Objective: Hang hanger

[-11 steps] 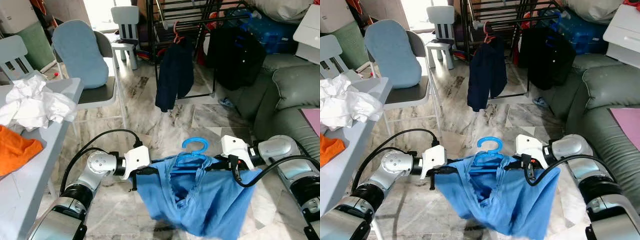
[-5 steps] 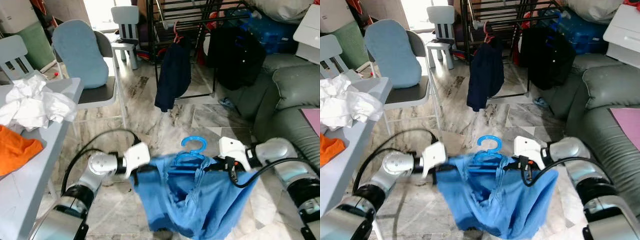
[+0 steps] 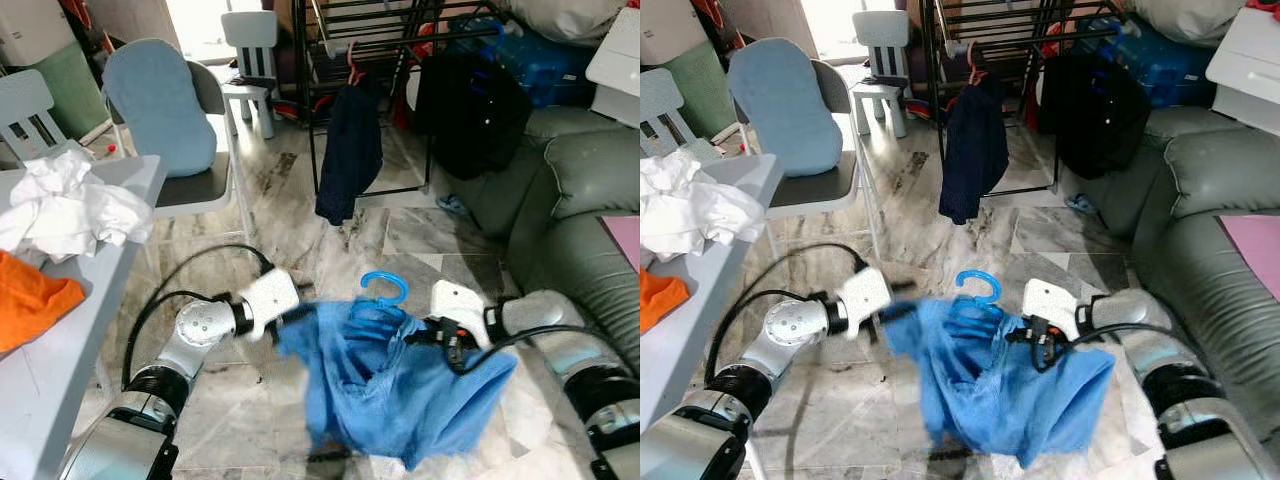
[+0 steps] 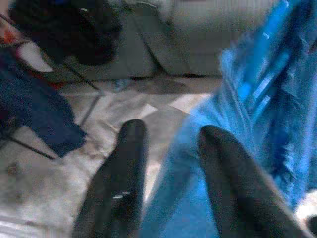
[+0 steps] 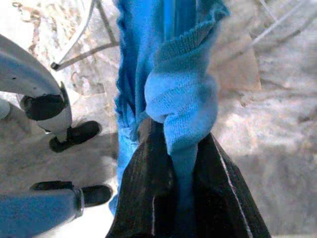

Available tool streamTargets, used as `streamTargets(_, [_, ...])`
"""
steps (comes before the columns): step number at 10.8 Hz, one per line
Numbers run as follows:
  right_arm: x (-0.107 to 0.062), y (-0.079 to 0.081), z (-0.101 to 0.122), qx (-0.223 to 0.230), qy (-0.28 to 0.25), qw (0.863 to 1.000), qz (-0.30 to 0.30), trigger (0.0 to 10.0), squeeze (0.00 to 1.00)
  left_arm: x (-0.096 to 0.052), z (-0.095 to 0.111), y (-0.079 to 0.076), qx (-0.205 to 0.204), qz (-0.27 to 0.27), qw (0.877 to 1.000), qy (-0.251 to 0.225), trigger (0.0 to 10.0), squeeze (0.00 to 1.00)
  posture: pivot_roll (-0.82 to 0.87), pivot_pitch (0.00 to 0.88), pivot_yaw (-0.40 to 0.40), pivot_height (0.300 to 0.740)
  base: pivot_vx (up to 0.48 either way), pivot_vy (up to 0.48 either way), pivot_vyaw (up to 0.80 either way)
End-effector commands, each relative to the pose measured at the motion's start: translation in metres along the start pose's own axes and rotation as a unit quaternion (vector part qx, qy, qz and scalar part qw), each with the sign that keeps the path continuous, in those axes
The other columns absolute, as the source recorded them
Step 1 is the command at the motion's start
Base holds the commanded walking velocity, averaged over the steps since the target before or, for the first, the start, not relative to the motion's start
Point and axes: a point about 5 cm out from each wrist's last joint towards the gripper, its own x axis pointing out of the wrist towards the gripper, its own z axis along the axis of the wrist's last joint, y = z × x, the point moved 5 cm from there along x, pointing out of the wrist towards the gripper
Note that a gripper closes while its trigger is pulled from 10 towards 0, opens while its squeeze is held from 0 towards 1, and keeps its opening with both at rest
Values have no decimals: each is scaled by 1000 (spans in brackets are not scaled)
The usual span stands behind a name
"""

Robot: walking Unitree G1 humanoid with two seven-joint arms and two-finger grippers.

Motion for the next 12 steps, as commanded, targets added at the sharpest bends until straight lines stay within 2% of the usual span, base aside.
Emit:
streamTargets(1, [5, -5, 1, 10, 0, 1000, -29, 0, 0, -7, -6, 6, -5, 31, 999, 6, 10000, 1000, -226, 0, 76, 740, 0, 0, 0])
streamTargets(2, [10, -9, 0, 27, -2, 998, -61, 0, 0, -11, -10, 13, -36, 81, 996, -1, 10000, 1000, -227, 0, 78, 740, 0, 0, 0])
streamTargets(3, [18, -18, 0, 77, -8, 990, -119, 0, 0, -19, -21, 29, -110, 177, 978, 1, 10000, 1000, -227, 0, 83, 740, 0, 0, 0])
streamTargets(4, [22, -21, -3, 108, -10, 982, -154, 0, 0, -25, -29, 34, -153, 222, 963, 3, 10000, 1000, -229, 0, 84, 740, 0, 0, 0])
streamTargets(5, [28, -24, -5, 154, -20, 968, -198, 0, 0, -34, -42, 36, -199, 268, 943, 13, 10000, 1000, -229, 0, 82, 740, 0, 0, 0])
streamTargets(6, [33, -26, -10, 215, -31, 945, -246, 0, 0, -45, -59, 35, -245, 312, 917, 30, 10000, 1000, -229, 0, 81, 740, 0, 0, 0])
streamTargets(7, [39, -23, -24, 306, -31, 899, -311, 0, 0, -58, -80, 27, -286, 359, 886, 62, 10000, 1000, -208, 0, 75, 740, 0, 0, 0])
streamTargets(8, [38, -24, -32, 337, -24, 874, -349, 0, 0, -62, -89, 22, -300, 373, 874, 79, 10000, 1000, -199, 0, 73, 740, 0, 0, 0])
streamTargets(9, [38, -22, -36, 349, -23, 864, -362, 0, 0, -64, -93, 18, -306, 378, 869, 88, 10000, 1000, -195, 0, 69, 740, 0, 0, 0])
streamTargets(10, [39, -16, -41, 361, -19, 847, -390, 0, 0, -67, -99, 10, -321, 391, 857, 95, 10000, 1000, -205, 0, 76, 740, 0, 0, 0])
streamTargets(11, [44, -5, -45, 366, -17, 841, -398, 0, 0, -70, -106, 1, -338, 410, 841, 100, 10000, 1000, -213, 0, 76, 740, 0, 0, 0])
streamTargets(12, [46, 6, -46, 368, -21, 837, -406, 0, 0, -70, -109, -11, -343, 416, 835, 106, 10000, 1000, -225, 0, 75, 740, 0, 0, 0])
